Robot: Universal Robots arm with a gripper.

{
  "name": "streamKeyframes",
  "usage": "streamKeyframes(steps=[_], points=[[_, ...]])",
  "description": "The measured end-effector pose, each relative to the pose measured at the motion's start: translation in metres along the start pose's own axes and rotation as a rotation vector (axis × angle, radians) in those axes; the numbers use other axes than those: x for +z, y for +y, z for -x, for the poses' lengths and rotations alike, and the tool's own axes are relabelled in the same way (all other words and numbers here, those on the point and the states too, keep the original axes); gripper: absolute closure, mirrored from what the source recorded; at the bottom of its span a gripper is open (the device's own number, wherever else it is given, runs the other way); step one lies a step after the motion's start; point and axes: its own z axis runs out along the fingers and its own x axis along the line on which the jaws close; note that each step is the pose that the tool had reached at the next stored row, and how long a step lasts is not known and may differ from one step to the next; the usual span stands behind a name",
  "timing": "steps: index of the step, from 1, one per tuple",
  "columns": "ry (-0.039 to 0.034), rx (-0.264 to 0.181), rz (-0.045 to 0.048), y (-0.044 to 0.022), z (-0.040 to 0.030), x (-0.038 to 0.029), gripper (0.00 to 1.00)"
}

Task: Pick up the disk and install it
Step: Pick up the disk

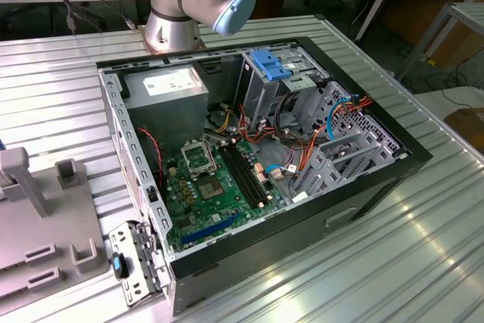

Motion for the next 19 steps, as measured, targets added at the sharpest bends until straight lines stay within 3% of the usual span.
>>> streamKeyframes(steps=[7,15,19], points=[[0.0048,-0.110,0.0027,0.0006,-0.0007,0.0005,0.89],[0.0148,-0.329,0.0081,0.0005,-0.0007,0.0022,0.89],[0.0186,-0.415,0.0101,0.0004,-0.0007,0.0037,0.89]])
